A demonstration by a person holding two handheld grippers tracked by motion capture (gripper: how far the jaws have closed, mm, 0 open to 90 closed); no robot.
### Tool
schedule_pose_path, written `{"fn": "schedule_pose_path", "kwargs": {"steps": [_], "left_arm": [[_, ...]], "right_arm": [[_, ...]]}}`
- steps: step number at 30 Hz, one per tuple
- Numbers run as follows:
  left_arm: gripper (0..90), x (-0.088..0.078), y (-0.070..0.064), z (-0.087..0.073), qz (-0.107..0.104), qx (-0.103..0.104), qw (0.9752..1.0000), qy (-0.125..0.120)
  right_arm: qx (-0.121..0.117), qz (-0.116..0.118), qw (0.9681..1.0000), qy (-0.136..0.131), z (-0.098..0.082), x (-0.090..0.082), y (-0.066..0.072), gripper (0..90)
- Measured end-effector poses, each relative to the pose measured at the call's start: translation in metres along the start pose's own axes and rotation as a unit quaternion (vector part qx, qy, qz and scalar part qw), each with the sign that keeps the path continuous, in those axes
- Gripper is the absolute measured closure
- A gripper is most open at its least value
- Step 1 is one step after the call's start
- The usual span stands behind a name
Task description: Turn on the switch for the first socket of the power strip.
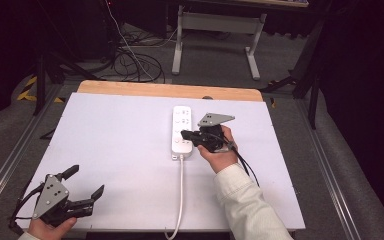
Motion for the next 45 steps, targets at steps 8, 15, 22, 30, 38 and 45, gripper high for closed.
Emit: {"fn": "schedule_pose_path", "kwargs": {"steps": [8, 15, 22, 30, 38, 45], "left_arm": [[9.1, 0.000, 0.000, 0.000, 0.000, 0.000, 1.0000, 0.001], [9.4, 0.001, 0.000, 0.000, 0.001, 0.003, 1.0000, 0.002], [9.4, 0.001, 0.000, -0.001, 0.001, 0.002, 1.0000, 0.003], [9.5, 0.001, 0.000, -0.001, 0.001, 0.003, 1.0000, 0.003], [9.5, 0.001, 0.000, -0.001, 0.000, 0.001, 1.0000, 0.005], [9.6, 0.001, 0.000, 0.000, 0.000, 0.001, 1.0000, 0.003]], "right_arm": [[0.002, -0.010, 0.9998, 0.019, -0.007, 0.022, -0.008, 90.0], [0.023, -0.006, 0.9994, 0.024, -0.012, 0.034, -0.012, 90.0], [0.042, -0.010, 0.9984, 0.037, -0.019, 0.045, -0.018, 90.0], [0.037, -0.016, 0.9980, 0.048, -0.024, 0.054, -0.019, 90.0], [0.028, -0.023, 0.9977, 0.058, -0.028, 0.059, -0.019, 90.0], [0.027, -0.021, 0.9975, 0.062, -0.030, 0.063, -0.018, 90.0]]}}
Point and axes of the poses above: each handheld gripper's, and its own axes: x roughly forward along the jaws, z roughly out of its top, y roughly to its left, the point moved 8 cm from there along x, roughly forward along the jaws, and after that the axes turned 6 degrees about y, right-handed, at the moved point
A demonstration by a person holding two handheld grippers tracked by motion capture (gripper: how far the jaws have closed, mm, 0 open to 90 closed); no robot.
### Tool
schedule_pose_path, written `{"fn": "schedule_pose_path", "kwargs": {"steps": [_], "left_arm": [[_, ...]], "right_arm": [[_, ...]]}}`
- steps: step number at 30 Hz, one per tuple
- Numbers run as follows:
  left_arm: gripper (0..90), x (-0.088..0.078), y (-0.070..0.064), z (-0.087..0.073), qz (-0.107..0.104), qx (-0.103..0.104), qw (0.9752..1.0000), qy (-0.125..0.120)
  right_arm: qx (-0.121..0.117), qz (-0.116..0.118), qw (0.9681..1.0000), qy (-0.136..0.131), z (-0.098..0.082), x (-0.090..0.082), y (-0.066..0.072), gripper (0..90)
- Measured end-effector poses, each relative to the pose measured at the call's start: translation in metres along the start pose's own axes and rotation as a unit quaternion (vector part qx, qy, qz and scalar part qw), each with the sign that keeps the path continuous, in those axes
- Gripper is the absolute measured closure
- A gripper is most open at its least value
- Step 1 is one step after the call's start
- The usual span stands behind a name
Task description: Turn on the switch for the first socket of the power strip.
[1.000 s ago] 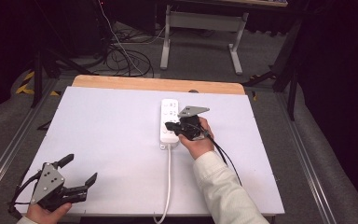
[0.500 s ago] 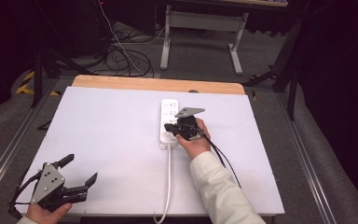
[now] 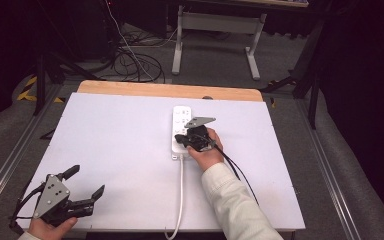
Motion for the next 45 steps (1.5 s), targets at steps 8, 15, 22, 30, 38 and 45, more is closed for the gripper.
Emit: {"fn": "schedule_pose_path", "kwargs": {"steps": [8, 15, 22, 30, 38, 45], "left_arm": [[9.7, 0.0001, -0.0001, -0.0004, 0.000, -0.001, 1.0000, 0.002], [9.7, 0.0000, -0.0003, -0.0004, 0.000, -0.001, 1.0000, 0.001], [9.7, 0.0000, -0.0004, -0.0003, 0.000, 0.000, 1.0000, 0.001], [9.7, -0.0001, -0.0006, -0.0003, 0.001, -0.001, 1.0000, 0.002], [9.7, 0.0000, -0.0006, -0.0004, 0.001, -0.001, 1.0000, 0.002], [9.7, 0.0001, -0.0006, -0.0003, 0.001, -0.001, 1.0000, 0.002]], "right_arm": [[-0.005, -0.006, 1.0000, 0.000, -0.0002, 0.0011, 0.0009, 90.0], [-0.008, -0.013, 0.9999, 0.001, -0.0008, 0.0017, 0.0015, 90.0], [-0.007, -0.016, 0.9998, 0.000, -0.0017, 0.0025, 0.0020, 90.0], [-0.007, -0.021, 0.9998, -0.001, -0.0022, 0.0033, 0.0026, 90.0], [-0.004, -0.021, 0.9998, 0.000, -0.0028, 0.0037, 0.0021, 90.0], [-0.001, -0.026, 0.9997, -0.002, -0.0024, 0.0053, 0.0019, 90.0]]}}
Point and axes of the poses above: each handheld gripper's, and its own axes: x roughly forward along the jaws, z roughly out of its top, y roughly to its left, the point moved 8 cm from there along x, roughly forward along the jaws, and after that the axes turned 6 degrees about y, right-handed, at the moved point
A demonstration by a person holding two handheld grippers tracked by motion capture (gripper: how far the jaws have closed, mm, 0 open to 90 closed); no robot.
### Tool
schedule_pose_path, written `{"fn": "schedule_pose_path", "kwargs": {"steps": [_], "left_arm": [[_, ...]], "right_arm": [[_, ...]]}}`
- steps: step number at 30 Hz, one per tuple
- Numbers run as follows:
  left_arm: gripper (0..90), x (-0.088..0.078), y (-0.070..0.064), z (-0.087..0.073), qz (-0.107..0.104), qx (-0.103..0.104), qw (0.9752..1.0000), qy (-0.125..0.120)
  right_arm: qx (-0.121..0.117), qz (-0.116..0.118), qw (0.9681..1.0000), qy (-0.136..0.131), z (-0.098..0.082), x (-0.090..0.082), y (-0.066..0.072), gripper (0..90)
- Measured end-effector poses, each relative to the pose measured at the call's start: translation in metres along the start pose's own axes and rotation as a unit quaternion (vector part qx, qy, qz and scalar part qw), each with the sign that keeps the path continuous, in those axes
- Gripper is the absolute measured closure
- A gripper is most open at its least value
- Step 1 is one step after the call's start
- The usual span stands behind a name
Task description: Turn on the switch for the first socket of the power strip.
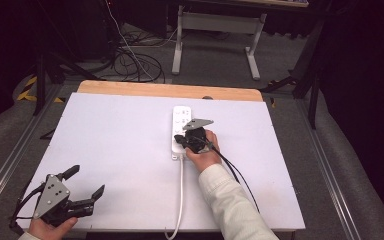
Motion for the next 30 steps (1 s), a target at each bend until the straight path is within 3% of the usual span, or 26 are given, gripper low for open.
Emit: {"fn": "schedule_pose_path", "kwargs": {"steps": [11, 13, 18, 25, 30], "left_arm": [[9.7, 0.000, 0.001, 0.000, 0.001, 0.001, 1.0000, 0.000], [9.7, 0.000, 0.001, 0.000, 0.001, 0.000, 1.0000, 0.000], [9.7, 0.000, 0.001, 0.000, 0.002, 0.001, 1.0000, 0.002], [9.7, 0.000, 0.001, 0.000, 0.001, -0.001, 1.0000, 0.001], [9.7, 0.000, 0.001, 0.000, 0.002, -0.002, 1.0000, 0.002]], "right_arm": [[-0.003, -0.009, 0.9999, 0.003, 0.003, 0.000, 0.001, 90.0], [-0.004, -0.012, 0.9998, 0.015, 0.004, -0.003, 0.003, 90.0], [-0.013, -0.007, 0.9997, -0.017, 0.018, -0.018, 0.009, 90.0], [-0.017, 0.004, 0.9995, -0.024, 0.024, -0.032, 0.017, 90.0], [-0.018, 0.007, 0.9989, -0.043, 0.031, -0.046, 0.020, 90.0]]}}
Point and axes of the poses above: each handheld gripper's, and its own axes: x roughly forward along the jaws, z roughly out of its top, y roughly to its left, the point moved 8 cm from there along x, roughly forward along the jaws, and after that the axes turned 6 degrees about y, right-handed, at the moved point
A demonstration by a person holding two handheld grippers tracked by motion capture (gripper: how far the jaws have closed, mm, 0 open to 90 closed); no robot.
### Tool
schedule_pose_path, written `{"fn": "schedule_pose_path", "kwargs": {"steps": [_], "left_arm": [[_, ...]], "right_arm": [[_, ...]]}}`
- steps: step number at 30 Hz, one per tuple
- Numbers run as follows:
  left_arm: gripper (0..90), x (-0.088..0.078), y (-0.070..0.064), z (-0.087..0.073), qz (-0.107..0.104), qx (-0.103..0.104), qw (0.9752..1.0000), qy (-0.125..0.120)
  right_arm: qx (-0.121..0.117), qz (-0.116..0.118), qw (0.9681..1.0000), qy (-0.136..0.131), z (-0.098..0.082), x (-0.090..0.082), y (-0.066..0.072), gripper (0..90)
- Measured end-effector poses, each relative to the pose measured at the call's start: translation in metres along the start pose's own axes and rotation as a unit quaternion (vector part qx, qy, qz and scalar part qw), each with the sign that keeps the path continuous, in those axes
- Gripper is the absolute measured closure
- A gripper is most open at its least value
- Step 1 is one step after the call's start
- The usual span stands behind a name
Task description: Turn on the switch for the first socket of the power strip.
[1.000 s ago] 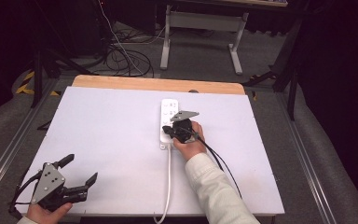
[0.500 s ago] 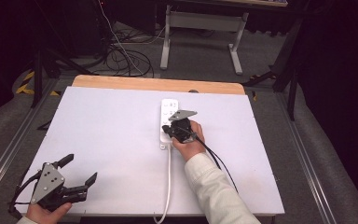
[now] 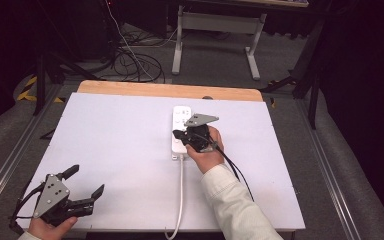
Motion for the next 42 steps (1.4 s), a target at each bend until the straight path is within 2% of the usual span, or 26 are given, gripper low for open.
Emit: {"fn": "schedule_pose_path", "kwargs": {"steps": [12, 13, 15, 16, 17, 20, 24, 25, 26, 27, 31, 35, 42], "left_arm": [[9.7, 0.000, 0.000, 0.000, 0.001, 0.003, 1.0000, 0.000], [9.7, 0.000, 0.000, 0.000, 0.001, 0.002, 1.0000, 0.000], [9.7, 0.000, 0.000, 0.000, 0.001, 0.002, 1.0000, 0.000], [9.7, 0.000, 0.000, 0.000, 0.001, 0.003, 1.0000, 0.000], [9.7, 0.000, 0.000, 0.000, 0.001, 0.003, 1.0000, 0.000], [9.7, 0.000, 0.000, 0.000, 0.001, 0.002, 1.0000, 0.001], [9.7, 0.000, -0.001, 0.000, -0.001, 0.001, 1.0000, 0.001], [9.7, 0.000, 0.000, 0.000, 0.000, 0.003, 1.0000, 0.001], [9.7, 0.000, 0.000, 0.000, 0.000, 0.002, 1.0000, 0.001], [9.7, 0.000, 0.000, 0.000, 0.000, 0.002, 1.0000, 0.001], [9.7, 0.000, 0.000, 0.000, 0.001, 0.002, 1.0000, 0.001], [9.7, 0.000, 0.000, 0.000, 0.000, 0.002, 1.0000, 0.001], [9.7, 0.000, 0.000, 0.000, 0.001, 0.003, 1.0000, 0.001]], "right_arm": [[0.002, 0.004, 0.9997, -0.023, 0.004, -0.022, 0.001, 89.4], [0.002, 0.004, 0.9996, -0.029, 0.005, -0.023, 0.002, 82.5], [0.000, 0.004, 0.9992, -0.040, 0.007, -0.026, 0.003, 77.5], [-0.005, 0.004, 0.9990, -0.045, 0.008, -0.028, 0.004, 68.6], [-0.005, 0.004, 0.9990, -0.045, 0.008, -0.028, 0.004, 68.6], [-0.019, -0.001, 0.9977, -0.064, 0.011, -0.033, 0.006, 55.3], [-0.039, -0.007, 0.9948, -0.094, 0.015, -0.043, 0.008, 44.5], [-0.023, -0.001, 0.9952, -0.095, 0.014, -0.045, 0.008, 39.4], [0.011, 0.012, 0.9965, -0.082, 0.010, -0.047, 0.009, 37.1], [0.018, 0.019, 0.9961, -0.084, 0.010, -0.049, 0.009, 36.9], [0.004, 0.015, 0.9958, -0.090, 0.009, -0.061, 0.011, 32.3], [0.005, 0.016, 0.9950, -0.099, 0.007, -0.074, 0.013, 26.8], [-0.001, 0.009, 0.9952, -0.098, -0.004, -0.096, 0.016, 18.3]]}}
Point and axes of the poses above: each handheld gripper's, and its own axes: x roughly forward along the jaws, z roughly out of its top, y roughly to its left, the point moved 8 cm from there along x, roughly forward along the jaws, and after that the axes turned 6 degrees about y, right-handed, at the moved point
